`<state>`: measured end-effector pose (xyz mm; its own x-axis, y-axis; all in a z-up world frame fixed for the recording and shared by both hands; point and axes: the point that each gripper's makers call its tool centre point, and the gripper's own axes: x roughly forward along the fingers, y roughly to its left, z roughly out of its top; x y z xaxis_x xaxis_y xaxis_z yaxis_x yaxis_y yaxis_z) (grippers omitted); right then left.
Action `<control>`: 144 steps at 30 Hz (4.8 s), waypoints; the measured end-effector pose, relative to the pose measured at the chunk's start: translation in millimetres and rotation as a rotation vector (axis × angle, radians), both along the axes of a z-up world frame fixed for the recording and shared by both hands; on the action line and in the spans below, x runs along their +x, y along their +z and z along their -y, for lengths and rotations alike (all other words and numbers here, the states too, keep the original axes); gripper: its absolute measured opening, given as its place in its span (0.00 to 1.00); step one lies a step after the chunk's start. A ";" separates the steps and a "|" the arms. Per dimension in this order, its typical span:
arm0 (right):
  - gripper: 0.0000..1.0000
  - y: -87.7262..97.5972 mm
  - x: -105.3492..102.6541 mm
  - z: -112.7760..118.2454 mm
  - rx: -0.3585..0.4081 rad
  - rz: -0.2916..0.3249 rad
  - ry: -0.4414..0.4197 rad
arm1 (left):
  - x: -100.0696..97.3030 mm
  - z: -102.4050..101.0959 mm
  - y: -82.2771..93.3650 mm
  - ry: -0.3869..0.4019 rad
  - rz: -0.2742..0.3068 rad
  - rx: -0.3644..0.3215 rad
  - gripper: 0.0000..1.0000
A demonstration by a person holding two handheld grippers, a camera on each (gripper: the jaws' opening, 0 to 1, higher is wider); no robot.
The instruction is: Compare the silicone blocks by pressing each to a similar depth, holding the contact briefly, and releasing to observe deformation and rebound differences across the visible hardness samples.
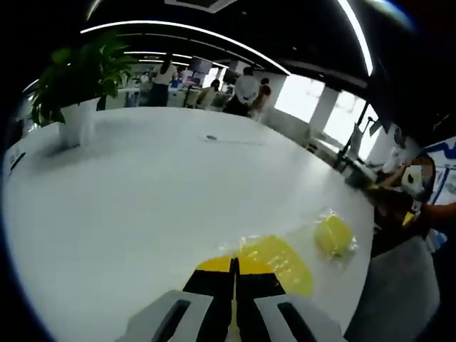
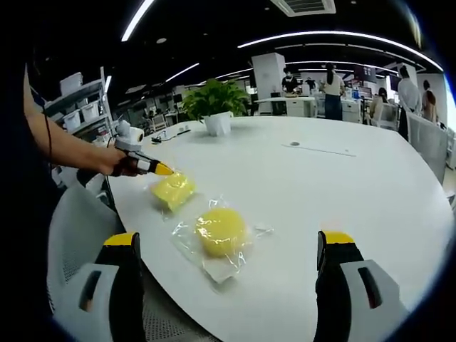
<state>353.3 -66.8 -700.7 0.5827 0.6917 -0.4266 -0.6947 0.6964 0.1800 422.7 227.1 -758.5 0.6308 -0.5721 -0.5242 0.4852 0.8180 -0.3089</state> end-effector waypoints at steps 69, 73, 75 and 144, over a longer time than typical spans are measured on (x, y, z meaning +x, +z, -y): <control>0.97 0.3 3.5 15.6 0.013 0.026 -0.022 | -71.6 -73.5 87.2 0.236 0.218 -0.052 1.00; 0.97 -13.5 -1.2 23.7 -0.012 -0.041 -0.057 | -80.7 -73.6 85.0 0.232 0.219 -0.057 1.00; 0.97 -9.0 -0.3 21.9 0.003 -0.033 -0.055 | -83.3 -75.9 80.3 0.232 0.214 -0.049 1.00; 0.96 -13.8 0.5 22.8 0.000 -0.062 -0.087 | -61.0 24.4 95.5 0.049 0.051 -0.156 1.00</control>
<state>353.8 -89.6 -714.5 0.6131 0.6399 -0.4633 -0.6195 0.7533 0.2207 361.7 202.7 -663.0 0.6832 -0.6119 -0.3986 0.4643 0.7852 -0.4097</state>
